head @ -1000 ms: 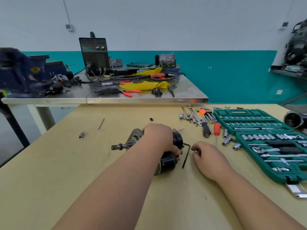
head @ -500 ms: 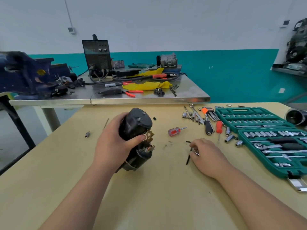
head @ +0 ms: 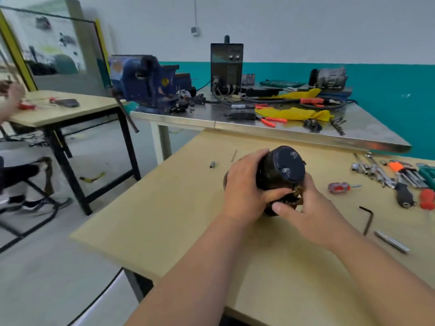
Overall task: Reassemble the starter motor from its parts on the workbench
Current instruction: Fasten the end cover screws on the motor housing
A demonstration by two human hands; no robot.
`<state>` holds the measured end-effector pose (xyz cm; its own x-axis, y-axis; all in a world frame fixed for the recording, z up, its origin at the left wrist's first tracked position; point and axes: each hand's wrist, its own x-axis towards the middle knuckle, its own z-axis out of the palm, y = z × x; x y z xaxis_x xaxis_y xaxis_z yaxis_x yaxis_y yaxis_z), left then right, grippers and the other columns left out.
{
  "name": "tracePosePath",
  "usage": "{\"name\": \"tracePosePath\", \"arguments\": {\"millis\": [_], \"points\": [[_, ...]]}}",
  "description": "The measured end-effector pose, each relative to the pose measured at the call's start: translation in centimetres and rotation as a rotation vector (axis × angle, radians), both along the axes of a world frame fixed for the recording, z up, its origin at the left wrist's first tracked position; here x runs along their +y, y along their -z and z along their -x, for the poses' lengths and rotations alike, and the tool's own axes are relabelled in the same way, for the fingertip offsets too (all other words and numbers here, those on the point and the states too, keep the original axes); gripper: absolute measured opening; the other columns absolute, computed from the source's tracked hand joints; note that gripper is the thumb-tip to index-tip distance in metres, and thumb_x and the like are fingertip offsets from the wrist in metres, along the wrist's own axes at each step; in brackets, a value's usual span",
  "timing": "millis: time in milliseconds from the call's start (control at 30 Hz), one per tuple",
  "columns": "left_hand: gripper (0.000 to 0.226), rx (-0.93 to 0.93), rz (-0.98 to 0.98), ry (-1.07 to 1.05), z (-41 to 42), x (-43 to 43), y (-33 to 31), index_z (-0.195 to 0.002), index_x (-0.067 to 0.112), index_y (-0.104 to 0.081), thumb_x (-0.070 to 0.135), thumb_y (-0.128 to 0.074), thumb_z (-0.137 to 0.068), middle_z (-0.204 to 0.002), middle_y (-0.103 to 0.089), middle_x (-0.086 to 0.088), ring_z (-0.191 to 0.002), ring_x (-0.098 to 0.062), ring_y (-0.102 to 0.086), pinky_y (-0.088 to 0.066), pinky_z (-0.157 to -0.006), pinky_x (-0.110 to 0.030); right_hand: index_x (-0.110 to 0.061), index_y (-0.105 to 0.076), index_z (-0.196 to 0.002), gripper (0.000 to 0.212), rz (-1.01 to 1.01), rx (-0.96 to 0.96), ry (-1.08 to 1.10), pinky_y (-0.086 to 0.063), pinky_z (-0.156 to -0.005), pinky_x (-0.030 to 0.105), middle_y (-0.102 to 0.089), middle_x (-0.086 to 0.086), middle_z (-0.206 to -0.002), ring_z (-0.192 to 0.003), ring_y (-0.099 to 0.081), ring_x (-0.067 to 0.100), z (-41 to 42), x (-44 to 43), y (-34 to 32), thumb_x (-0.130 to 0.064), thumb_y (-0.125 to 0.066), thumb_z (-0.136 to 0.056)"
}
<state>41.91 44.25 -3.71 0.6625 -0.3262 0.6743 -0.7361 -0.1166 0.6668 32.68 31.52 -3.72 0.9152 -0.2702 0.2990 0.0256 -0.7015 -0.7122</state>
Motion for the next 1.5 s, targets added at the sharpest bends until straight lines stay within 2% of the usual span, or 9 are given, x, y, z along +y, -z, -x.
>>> {"name": "tracePosePath", "arguments": {"millis": [100, 333, 433, 533, 867, 1067, 1200, 1367, 1500], "points": [[0.078, -0.056, -0.006, -0.027, -0.2, 0.1, 0.1, -0.127, 0.033, -0.043, 0.059, -0.07, -0.058, -0.122, -0.061, 0.001, -0.113, -0.019, -0.055, -0.045, -0.099, -0.05, -0.051, -0.027, -0.129, 0.066, -0.04, -0.074, 0.063, -0.038, -0.068, 0.012, -0.052, -0.033, -0.103, -0.09, -0.054, -0.013, -0.3, 0.3, 1.2, -0.034, -0.071, -0.082], [0.079, -0.085, -0.045, -0.044, -0.3, 0.1, 0.3, -0.13, 0.038, -0.041, 0.058, -0.069, -0.058, -0.124, -0.056, 0.015, -0.116, -0.007, -0.05, -0.044, -0.102, -0.043, -0.042, -0.037, -0.132, 0.059, -0.042, -0.164, 0.101, -0.041, -0.064, 0.004, -0.054, -0.036, -0.099, -0.092, -0.051, -0.023, -0.2, 0.6, 1.7, -0.03, -0.068, -0.085], [0.075, -0.073, -0.018, 0.007, -0.4, 0.6, 0.0, -0.125, 0.034, -0.05, 0.056, -0.074, -0.057, -0.118, -0.061, 0.016, -0.111, -0.006, -0.056, -0.047, -0.097, -0.039, -0.064, -0.028, -0.124, 0.067, -0.073, -0.145, 0.061, -0.043, -0.074, 0.01, -0.055, -0.034, -0.105, -0.097, -0.058, -0.011, 0.3, 1.0, 1.4, -0.035, -0.07, -0.082], [0.066, -0.001, 0.136, 0.102, -0.7, 1.7, -0.3, -0.114, 0.05, -0.052, 0.044, -0.082, -0.055, -0.108, -0.063, 0.027, -0.104, 0.004, -0.06, -0.047, -0.088, -0.016, -0.077, -0.025, -0.113, 0.066, -0.151, -0.15, -0.026, -0.045, -0.083, 0.017, -0.062, -0.033, -0.112, -0.105, -0.058, -0.008, 1.5, 1.3, 1.1, -0.049, -0.066, -0.069], [0.046, 0.178, 0.397, 0.223, -1.1, 0.7, -0.7, -0.103, 0.02, -0.059, 0.028, -0.063, -0.058, -0.087, -0.071, 0.023, -0.081, 0.006, -0.066, -0.049, -0.069, -0.009, -0.044, -0.058, -0.118, 0.04, -0.198, -0.337, -0.127, -0.05, -0.089, 0.035, -0.066, -0.019, -0.115, -0.112, -0.06, 0.013, 2.6, 1.0, 0.2, -0.039, -0.057, -0.078], [0.044, 0.19, 0.382, 0.201, -0.9, 0.6, -0.5, -0.1, 0.02, -0.059, 0.034, -0.059, -0.058, -0.085, -0.071, 0.025, -0.08, 0.01, -0.063, -0.047, -0.07, -0.007, -0.049, -0.055, -0.112, 0.033, -0.2, -0.342, -0.083, -0.048, -0.088, 0.025, -0.065, -0.018, -0.113, -0.108, -0.059, 0.008, 2.7, 1.7, 0.0, -0.045, -0.053, -0.079], [0.068, 0.161, 0.342, 0.253, -1.0, 0.6, -0.3, -0.112, -0.011, -0.057, 0.034, -0.061, -0.06, -0.091, -0.069, 0.005, -0.083, 0.006, -0.065, -0.049, -0.073, -0.011, -0.05, -0.053, -0.11, 0.028, -0.176, -0.33, -0.073, -0.044, -0.085, 0.017, -0.062, -0.018, -0.11, -0.106, -0.057, 0.005, 2.8, 2.1, -0.3, -0.046, -0.046, -0.083], [0.081, 0.15, 0.31, 0.305, -0.6, 0.6, -0.4, -0.115, -0.018, -0.053, 0.035, -0.067, -0.055, -0.093, -0.067, -0.009, -0.084, 0.0, -0.066, -0.051, -0.074, -0.016, -0.043, -0.057, -0.112, 0.029, -0.089, -0.307, -0.147, -0.043, -0.084, 0.017, -0.058, -0.02, -0.107, -0.104, -0.056, 0.007, 3.5, 1.0, -1.0, -0.039, -0.049, -0.084], [0.109, 0.163, 0.276, 0.364, -0.4, 0.5, -0.4, -0.114, -0.019, -0.054, 0.064, -0.085, -0.051, -0.096, -0.065, -0.031, -0.089, -0.035, -0.065, -0.055, -0.08, -0.043, -0.036, -0.064, -0.097, 0.021, -0.167, -0.265, -0.194, -0.041, -0.075, 0.011, -0.062, -0.022, -0.093, -0.091, -0.058, 0.002, 3.8, -0.3, -1.6, -0.023, -0.05, -0.087]]}}
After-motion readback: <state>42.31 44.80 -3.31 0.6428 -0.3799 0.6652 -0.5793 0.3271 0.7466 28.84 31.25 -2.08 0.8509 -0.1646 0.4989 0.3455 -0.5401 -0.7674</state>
